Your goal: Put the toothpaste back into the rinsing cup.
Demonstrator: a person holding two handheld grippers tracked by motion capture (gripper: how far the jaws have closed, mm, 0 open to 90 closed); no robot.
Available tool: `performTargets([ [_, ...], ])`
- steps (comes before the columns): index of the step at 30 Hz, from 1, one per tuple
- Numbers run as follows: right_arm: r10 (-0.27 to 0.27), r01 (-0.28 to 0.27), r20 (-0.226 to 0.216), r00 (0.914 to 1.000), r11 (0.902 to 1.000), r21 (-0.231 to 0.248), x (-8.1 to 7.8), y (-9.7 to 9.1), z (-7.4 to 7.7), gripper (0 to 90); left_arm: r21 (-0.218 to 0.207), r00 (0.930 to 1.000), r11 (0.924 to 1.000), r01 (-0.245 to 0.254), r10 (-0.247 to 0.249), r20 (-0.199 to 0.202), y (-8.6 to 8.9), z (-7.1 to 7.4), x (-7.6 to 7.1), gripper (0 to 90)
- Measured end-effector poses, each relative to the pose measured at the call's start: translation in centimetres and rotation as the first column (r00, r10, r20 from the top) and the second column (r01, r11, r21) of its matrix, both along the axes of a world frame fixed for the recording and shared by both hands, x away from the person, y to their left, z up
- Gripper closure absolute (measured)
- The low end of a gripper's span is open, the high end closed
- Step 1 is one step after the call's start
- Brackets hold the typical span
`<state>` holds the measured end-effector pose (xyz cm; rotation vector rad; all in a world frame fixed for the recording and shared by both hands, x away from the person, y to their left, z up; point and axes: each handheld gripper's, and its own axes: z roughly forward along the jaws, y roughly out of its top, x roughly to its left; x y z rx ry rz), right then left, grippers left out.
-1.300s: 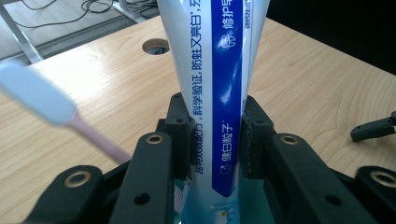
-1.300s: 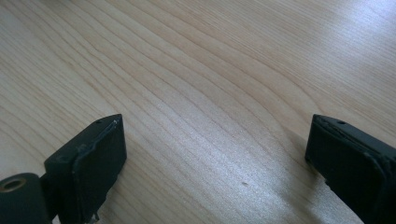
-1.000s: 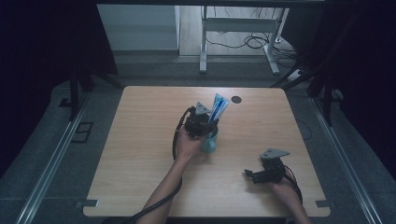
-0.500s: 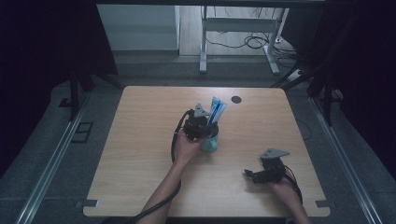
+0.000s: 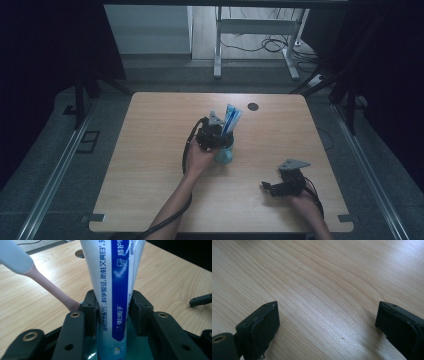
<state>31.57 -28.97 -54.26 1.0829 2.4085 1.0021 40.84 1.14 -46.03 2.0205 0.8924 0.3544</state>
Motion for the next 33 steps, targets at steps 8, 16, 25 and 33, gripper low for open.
performTargets([
  [8,0.0,0.0,0.001,1.0,1.0,0.0,0.0,0.0,0.0,4.9,0.035,0.9998,0.9994,0.005,-0.006,0.019,-0.4,0.4,-0.3,48.3],
  [16,0.0,0.0,0.001,1.0,1.0,-0.001,0.0,0.0,0.0,5.0,0.026,0.9999,0.9997,0.007,-0.007,0.009,-0.3,0.9,-0.5,37.4],
  [25,0.001,-0.001,0.001,1.0,1.0,-0.001,0.0,0.0,0.0,4.9,0.011,0.9998,0.9997,0.022,-0.022,-0.003,0.2,1.3,-0.8,22.8],
  [33,0.0,0.0,0.0,1.0,1.0,-0.001,0.0,0.0,0.0,5.0,0.001,0.9995,0.9996,0.027,-0.027,-0.019,0.8,1.7,-1.2,15.0],
])
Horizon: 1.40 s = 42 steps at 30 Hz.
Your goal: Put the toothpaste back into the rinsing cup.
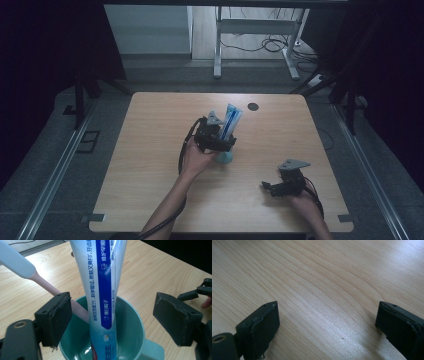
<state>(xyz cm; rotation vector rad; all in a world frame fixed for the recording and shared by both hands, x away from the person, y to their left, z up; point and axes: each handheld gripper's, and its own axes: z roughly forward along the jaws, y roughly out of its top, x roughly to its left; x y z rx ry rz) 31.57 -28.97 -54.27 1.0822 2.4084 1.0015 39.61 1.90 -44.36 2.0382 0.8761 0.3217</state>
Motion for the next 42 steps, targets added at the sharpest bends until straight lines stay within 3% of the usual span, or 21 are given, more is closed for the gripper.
performTargets([
  [8,0.0,0.0,0.0,1.0,1.0,0.0,0.0,0.0,0.0,4.9,-0.012,0.9999,0.9999,0.0,-0.001,-0.011,0.6,0.4,-0.4,14.0],
  [17,0.001,-0.001,0.0,1.0,1.0,0.0,0.0,0.0,0.0,5.0,-0.003,0.9999,0.9999,0.01,-0.01,0.008,1.1,0.8,-1.2,13.9],
  [23,-0.001,0.001,0.001,1.0,1.0,0.0,0.0,0.0,0.0,5.0,-0.034,0.9998,0.9992,0.021,-0.021,0.002,1.5,1.0,-1.7,13.8],
  [42,0.0,0.0,0.0,1.0,1.0,0.001,0.0,0.0,0.0,4.9,-0.053,0.9996,0.9985,0.017,-0.016,0.021,3.4,0.8,-3.3,13.9],
])
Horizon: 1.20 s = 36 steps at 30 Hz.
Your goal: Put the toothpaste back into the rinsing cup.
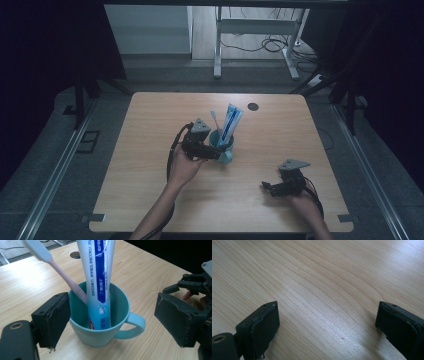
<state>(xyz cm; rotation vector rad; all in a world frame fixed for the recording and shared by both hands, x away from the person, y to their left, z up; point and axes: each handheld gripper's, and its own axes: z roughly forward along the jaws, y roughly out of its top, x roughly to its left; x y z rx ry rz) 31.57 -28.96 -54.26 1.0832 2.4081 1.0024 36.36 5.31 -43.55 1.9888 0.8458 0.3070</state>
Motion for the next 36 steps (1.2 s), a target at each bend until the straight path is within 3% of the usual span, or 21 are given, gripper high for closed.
performTargets([
  [13,0.001,-0.001,-0.001,1.0,1.0,-0.002,0.0,0.0,0.0,5.0,-0.011,0.9999,0.9999,-0.014,0.014,0.009,1.4,-0.2,-0.8,13.9],
  [36,-0.002,0.002,-0.002,1.0,1.0,0.002,0.0,0.0,0.0,5.0,-0.02,0.9989,0.9987,-0.046,0.046,-0.011,3.9,-2.1,-1.9,14.1],
])
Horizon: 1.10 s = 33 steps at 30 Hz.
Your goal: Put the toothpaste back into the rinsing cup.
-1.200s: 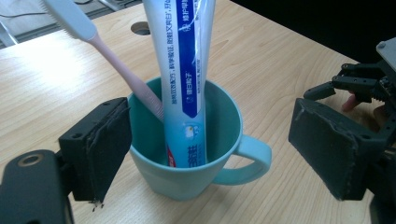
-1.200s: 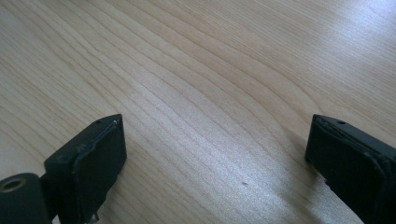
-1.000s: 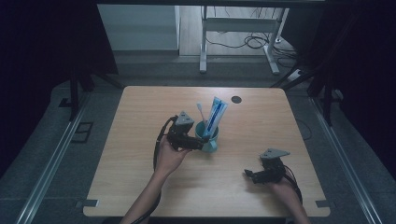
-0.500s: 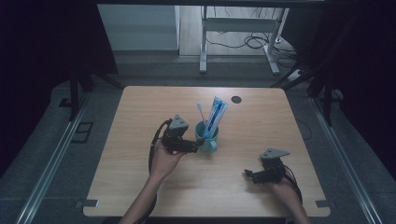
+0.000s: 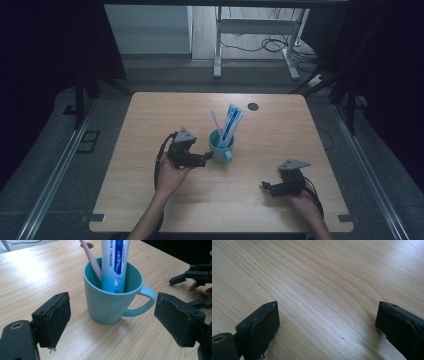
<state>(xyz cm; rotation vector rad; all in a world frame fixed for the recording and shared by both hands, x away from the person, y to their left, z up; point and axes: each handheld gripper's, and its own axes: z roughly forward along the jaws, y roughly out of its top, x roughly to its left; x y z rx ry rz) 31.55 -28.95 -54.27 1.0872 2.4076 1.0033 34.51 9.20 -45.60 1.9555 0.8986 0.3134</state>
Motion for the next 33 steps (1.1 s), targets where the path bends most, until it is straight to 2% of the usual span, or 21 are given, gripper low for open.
performTargets([
  [9,0.001,-0.001,0.003,1.0,1.0,-0.002,0.0,0.0,0.0,4.9,-0.001,1.0,1.0,-0.009,0.009,0.004,0.9,0.0,-0.6,14.1],
  [33,-0.008,0.008,0.002,1.0,1.0,-0.001,0.0,0.1,0.0,5.0,-0.009,0.9997,0.9997,-0.024,0.023,-0.006,2.3,-1.5,-2.1,14.4],
])
